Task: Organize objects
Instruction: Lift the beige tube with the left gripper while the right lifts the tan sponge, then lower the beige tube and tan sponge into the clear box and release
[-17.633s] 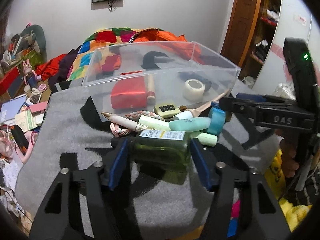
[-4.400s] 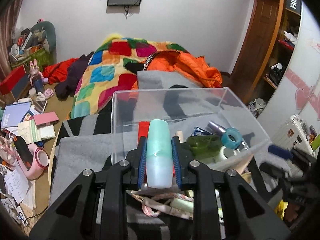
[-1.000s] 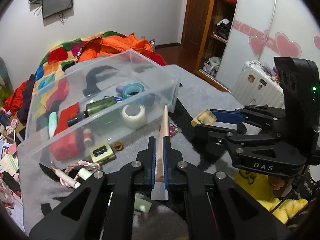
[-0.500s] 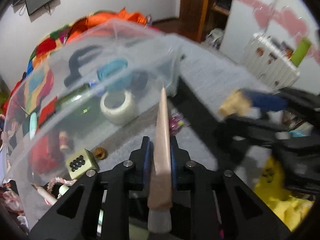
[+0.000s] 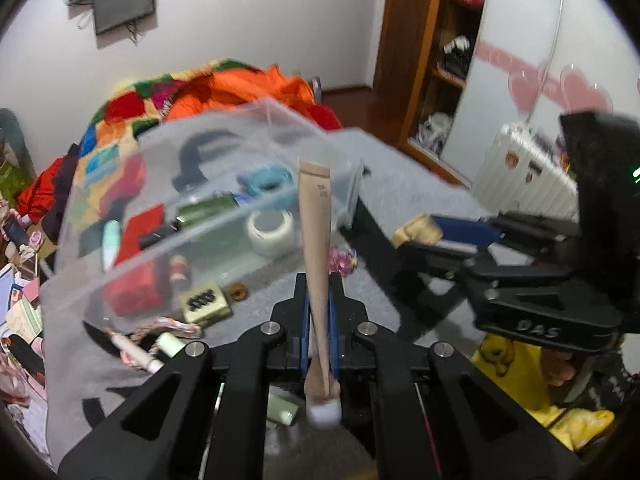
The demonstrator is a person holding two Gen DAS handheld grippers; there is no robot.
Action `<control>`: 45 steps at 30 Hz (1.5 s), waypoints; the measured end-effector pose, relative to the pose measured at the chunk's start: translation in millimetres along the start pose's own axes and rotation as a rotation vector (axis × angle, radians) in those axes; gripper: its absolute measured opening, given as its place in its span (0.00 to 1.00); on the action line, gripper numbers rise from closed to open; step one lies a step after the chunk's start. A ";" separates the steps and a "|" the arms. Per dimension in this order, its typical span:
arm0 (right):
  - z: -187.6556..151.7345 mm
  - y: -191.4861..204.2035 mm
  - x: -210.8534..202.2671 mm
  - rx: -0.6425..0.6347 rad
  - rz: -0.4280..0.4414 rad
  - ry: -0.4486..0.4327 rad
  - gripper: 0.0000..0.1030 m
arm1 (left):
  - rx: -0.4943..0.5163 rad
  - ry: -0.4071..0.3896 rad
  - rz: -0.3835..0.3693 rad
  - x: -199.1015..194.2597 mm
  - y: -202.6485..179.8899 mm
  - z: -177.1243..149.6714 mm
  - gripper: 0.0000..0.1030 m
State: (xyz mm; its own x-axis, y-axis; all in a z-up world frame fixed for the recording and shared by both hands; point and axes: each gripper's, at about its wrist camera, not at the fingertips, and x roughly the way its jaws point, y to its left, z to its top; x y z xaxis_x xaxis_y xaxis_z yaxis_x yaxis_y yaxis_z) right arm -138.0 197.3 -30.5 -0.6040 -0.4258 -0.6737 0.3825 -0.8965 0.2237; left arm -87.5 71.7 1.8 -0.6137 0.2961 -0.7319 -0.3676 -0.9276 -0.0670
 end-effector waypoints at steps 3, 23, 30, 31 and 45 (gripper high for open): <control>6.8 6.9 -5.2 -0.021 -0.001 -0.020 0.36 | -0.029 -0.057 0.003 -18.5 5.8 3.3 0.07; 62.2 46.4 -7.7 -0.138 0.001 -0.129 0.36 | -0.158 -0.239 0.097 -75.1 63.1 40.0 0.07; 76.1 47.2 4.1 -0.149 -0.015 -0.124 0.36 | -0.184 -0.239 0.172 -69.8 87.6 52.5 0.07; 77.9 47.0 6.0 -0.150 -0.016 -0.123 0.36 | -0.191 -0.239 0.183 -67.3 91.8 53.9 0.07; 84.9 45.8 45.1 -0.155 -0.036 -0.053 0.36 | -0.300 -0.160 0.068 -10.0 118.0 60.0 0.07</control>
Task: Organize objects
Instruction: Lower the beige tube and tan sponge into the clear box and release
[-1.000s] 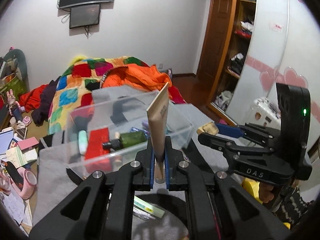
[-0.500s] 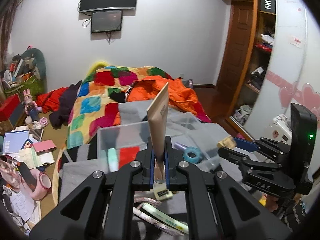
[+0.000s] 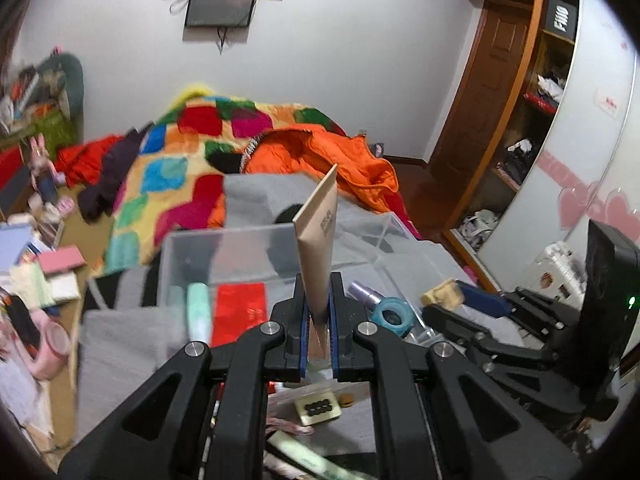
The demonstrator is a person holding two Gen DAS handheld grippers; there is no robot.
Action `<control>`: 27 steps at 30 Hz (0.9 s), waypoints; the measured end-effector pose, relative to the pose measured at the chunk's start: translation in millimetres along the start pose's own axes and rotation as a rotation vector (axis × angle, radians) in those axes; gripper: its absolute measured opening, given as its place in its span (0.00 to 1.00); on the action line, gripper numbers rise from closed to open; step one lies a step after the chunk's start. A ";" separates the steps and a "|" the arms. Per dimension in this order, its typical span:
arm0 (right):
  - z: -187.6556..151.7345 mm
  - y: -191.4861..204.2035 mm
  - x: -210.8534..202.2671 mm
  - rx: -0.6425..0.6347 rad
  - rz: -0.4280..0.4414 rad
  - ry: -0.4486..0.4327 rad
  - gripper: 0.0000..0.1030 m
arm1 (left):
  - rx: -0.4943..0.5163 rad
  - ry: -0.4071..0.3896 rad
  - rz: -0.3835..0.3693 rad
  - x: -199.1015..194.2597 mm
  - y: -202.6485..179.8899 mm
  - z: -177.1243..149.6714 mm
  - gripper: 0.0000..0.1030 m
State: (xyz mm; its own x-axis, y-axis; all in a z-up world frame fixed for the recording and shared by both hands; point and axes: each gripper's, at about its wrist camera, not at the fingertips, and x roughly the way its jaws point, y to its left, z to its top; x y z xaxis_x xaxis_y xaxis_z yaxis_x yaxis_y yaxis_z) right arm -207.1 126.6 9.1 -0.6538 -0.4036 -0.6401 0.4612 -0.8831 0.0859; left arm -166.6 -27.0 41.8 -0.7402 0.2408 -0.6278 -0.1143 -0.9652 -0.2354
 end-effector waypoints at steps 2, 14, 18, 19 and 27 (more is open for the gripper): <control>-0.1 1.7 5.7 0.001 0.007 0.013 0.36 | -0.022 0.013 -0.017 6.4 3.4 -1.5 0.07; 0.7 19.0 37.1 -0.027 0.030 0.068 0.36 | -0.057 0.091 -0.078 33.8 8.6 -17.4 0.07; -0.7 20.8 42.6 -0.033 0.028 0.076 0.36 | -0.081 0.091 -0.034 34.1 19.1 -20.6 0.09; -0.8 20.6 42.8 -0.031 0.029 0.075 0.36 | -0.082 0.090 -0.023 33.7 21.6 -21.2 0.09; -1.6 24.7 40.9 -0.047 0.001 0.069 0.36 | -0.112 0.076 0.058 21.2 36.6 -32.4 0.59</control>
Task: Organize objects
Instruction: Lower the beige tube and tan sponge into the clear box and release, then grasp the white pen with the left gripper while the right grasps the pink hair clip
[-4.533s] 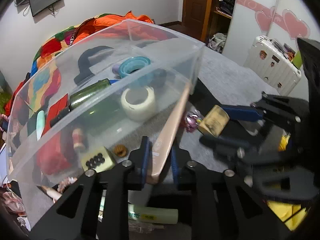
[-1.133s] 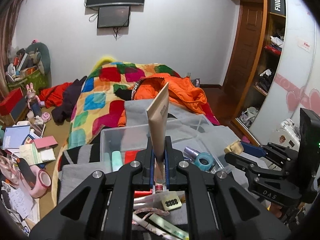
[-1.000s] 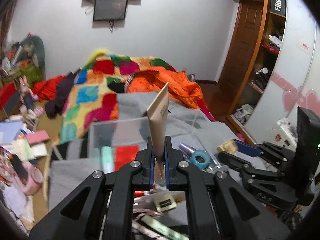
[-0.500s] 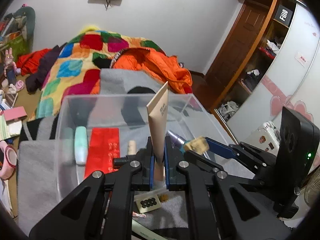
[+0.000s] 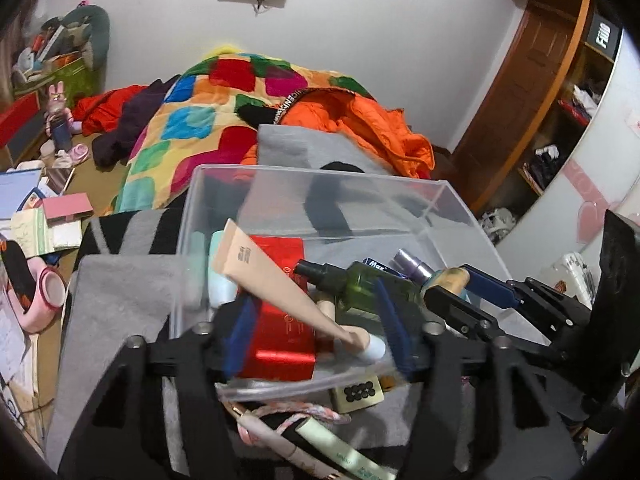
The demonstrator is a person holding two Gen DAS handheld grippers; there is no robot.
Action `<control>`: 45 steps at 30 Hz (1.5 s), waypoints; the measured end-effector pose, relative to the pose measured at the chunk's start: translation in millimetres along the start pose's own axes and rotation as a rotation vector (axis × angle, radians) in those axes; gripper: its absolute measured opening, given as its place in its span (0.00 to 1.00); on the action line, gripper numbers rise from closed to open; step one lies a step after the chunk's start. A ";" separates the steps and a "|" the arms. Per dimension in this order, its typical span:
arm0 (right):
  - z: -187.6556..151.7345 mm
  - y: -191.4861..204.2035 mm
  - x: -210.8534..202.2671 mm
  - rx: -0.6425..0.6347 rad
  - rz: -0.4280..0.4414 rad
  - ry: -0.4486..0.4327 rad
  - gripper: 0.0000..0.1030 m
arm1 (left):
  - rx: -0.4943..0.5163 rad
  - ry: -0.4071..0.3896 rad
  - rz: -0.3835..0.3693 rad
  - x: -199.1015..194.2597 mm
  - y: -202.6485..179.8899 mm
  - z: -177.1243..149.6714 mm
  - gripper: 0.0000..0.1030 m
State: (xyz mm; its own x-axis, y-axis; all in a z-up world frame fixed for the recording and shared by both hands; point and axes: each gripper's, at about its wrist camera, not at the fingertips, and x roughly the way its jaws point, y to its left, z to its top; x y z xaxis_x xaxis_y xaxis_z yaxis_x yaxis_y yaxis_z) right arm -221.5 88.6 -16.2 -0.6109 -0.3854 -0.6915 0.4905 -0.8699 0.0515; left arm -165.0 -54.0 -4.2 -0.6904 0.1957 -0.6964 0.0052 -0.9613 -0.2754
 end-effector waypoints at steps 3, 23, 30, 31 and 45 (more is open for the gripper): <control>0.1 2.9 -4.2 -0.016 -0.001 0.000 0.41 | 0.015 0.003 0.017 -4.9 -0.8 -4.3 0.60; -23.3 -4.4 -54.8 -0.012 -0.028 -0.062 0.67 | 0.146 -0.013 0.133 -49.0 -17.8 -39.1 0.79; -42.9 -6.3 -62.5 -0.035 -0.058 -0.044 0.70 | 0.120 -0.010 0.161 -48.8 -12.6 -58.3 0.92; -46.8 -7.7 -61.9 -0.026 -0.054 -0.036 0.70 | 0.112 0.003 0.158 -46.4 -11.0 -62.7 0.92; -88.0 -46.8 -29.9 0.069 -0.063 0.099 0.69 | 0.022 0.080 0.079 -16.5 -7.5 -108.6 0.73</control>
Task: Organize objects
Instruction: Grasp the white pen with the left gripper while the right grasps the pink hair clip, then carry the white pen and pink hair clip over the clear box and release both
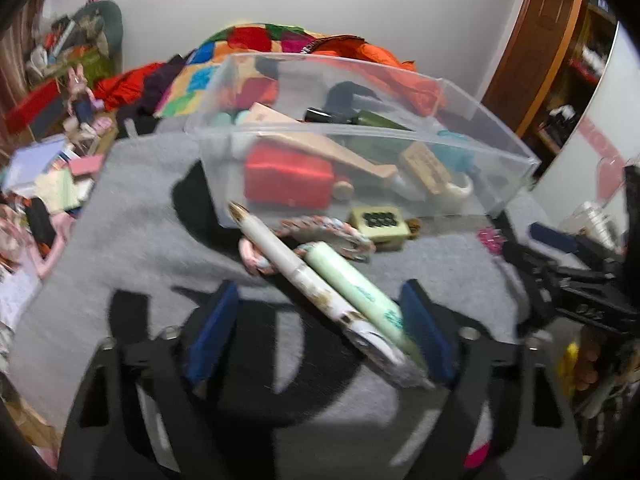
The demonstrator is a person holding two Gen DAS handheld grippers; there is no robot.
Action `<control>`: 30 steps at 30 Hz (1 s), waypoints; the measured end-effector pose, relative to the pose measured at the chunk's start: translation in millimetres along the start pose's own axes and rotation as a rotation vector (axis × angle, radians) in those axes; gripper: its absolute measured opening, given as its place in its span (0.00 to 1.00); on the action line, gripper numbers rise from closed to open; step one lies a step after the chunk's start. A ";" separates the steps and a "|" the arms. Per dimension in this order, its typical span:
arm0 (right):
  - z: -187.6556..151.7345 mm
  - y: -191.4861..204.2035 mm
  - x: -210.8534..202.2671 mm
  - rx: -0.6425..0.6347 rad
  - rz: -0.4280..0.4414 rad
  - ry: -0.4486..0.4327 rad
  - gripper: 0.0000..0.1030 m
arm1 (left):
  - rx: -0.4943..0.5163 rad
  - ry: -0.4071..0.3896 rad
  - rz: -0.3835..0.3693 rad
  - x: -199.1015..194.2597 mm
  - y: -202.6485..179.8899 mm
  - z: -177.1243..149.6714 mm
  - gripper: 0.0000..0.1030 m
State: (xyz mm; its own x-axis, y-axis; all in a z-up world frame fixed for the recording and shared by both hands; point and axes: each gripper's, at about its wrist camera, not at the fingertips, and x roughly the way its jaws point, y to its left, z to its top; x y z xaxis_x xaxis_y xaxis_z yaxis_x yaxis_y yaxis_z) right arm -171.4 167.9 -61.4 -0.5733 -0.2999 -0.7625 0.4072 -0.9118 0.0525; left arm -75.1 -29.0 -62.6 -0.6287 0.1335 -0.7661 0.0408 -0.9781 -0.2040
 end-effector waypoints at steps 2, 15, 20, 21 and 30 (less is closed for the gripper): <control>-0.6 4.9 0.2 -0.012 0.014 -0.007 0.64 | -0.005 -0.011 -0.008 -3.3 -0.9 -2.6 0.68; -0.1 30.0 8.8 -0.049 0.024 -0.017 0.11 | 0.006 -0.010 -0.103 -30.9 -1.3 -17.6 0.14; -0.8 29.1 3.8 -0.041 0.036 -0.026 0.11 | 0.052 -0.021 -0.068 -46.1 -1.3 -23.8 0.08; -1.0 29.5 2.0 -0.040 0.040 -0.029 0.11 | 0.060 -0.023 -0.059 -49.1 -0.6 -24.5 0.08; -8.4 32.6 -13.5 -0.051 0.064 -0.043 0.11 | 0.045 0.012 -0.059 -47.9 10.2 -24.2 0.20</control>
State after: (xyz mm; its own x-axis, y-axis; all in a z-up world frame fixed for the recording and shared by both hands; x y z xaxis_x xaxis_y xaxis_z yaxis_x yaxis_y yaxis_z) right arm -144.4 144.6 -54.8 -0.5750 -0.3696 -0.7299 0.4791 -0.8753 0.0658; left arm -25.8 -41.5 -42.7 -0.6194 0.1932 -0.7609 -0.0312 -0.9745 -0.2220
